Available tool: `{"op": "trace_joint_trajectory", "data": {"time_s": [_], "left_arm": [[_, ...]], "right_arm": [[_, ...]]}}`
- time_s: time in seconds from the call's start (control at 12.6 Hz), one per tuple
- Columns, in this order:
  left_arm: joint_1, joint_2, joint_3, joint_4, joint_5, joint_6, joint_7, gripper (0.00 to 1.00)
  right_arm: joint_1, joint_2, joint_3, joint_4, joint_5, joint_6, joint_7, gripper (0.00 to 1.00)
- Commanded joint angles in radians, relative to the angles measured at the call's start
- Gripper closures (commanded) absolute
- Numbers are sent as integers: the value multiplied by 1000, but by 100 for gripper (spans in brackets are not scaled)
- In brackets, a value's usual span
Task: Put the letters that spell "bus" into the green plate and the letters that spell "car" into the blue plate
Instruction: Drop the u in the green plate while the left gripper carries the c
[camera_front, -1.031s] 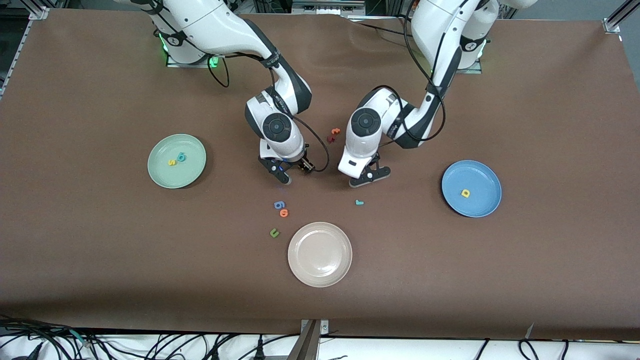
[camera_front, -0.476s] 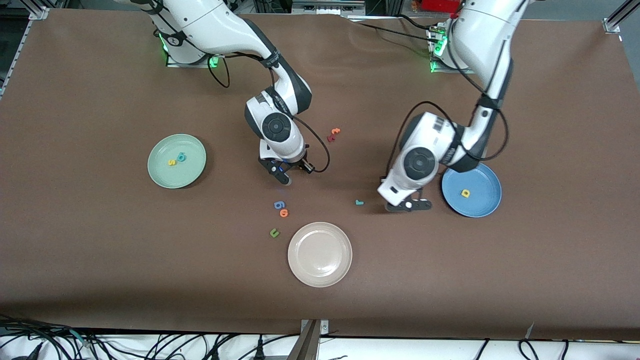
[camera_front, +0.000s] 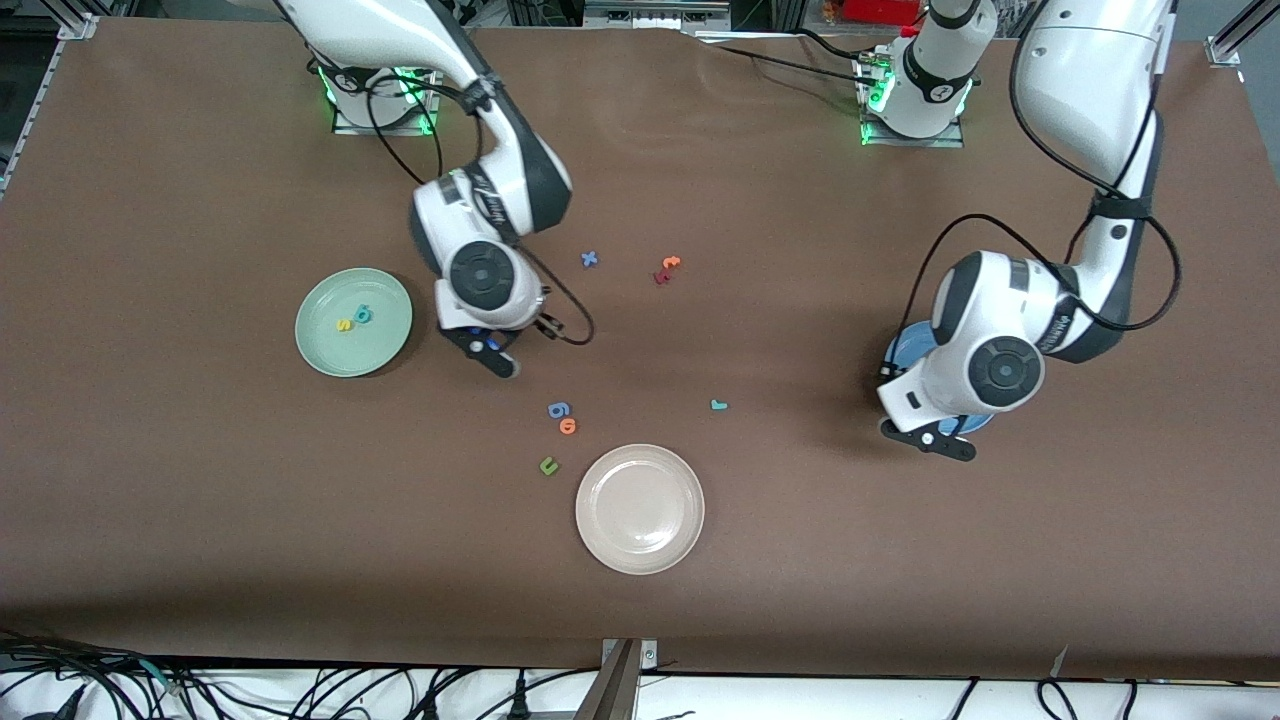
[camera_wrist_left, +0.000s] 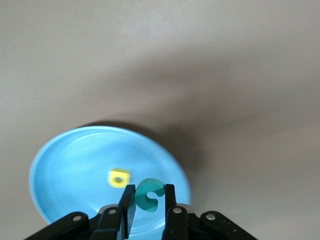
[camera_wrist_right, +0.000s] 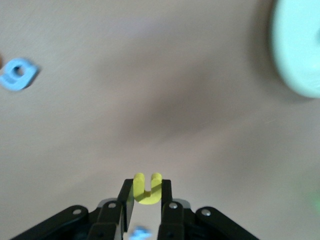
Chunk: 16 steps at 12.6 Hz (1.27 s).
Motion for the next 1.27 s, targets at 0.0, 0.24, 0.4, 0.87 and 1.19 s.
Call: {"op": "trace_joint_trajectory", "data": {"time_s": [0.0, 0.24, 0.4, 0.87, 1.19], "left_arm": [[36, -2, -15, -20, 54, -6, 146, 76], [63, 14, -15, -26, 54, -8, 278, 0], [85, 10, -17, -21, 50, -11, 317, 0], [31, 6, -52, 6, -281, -14, -397, 0], [-28, 1, -63, 8, -443, 107, -889, 0]], "right_arm": [[1, -57, -108, -33, 4, -111, -222, 100], [1, -68, -237, -91, 9, -119, -475, 100], [1, -68, -300, -157, 24, -82, -615, 100], [-10, -75, -333, -412, 148, 200, -809, 100], [-31, -71, -334, -418, 150, 217, -876, 35]]}}
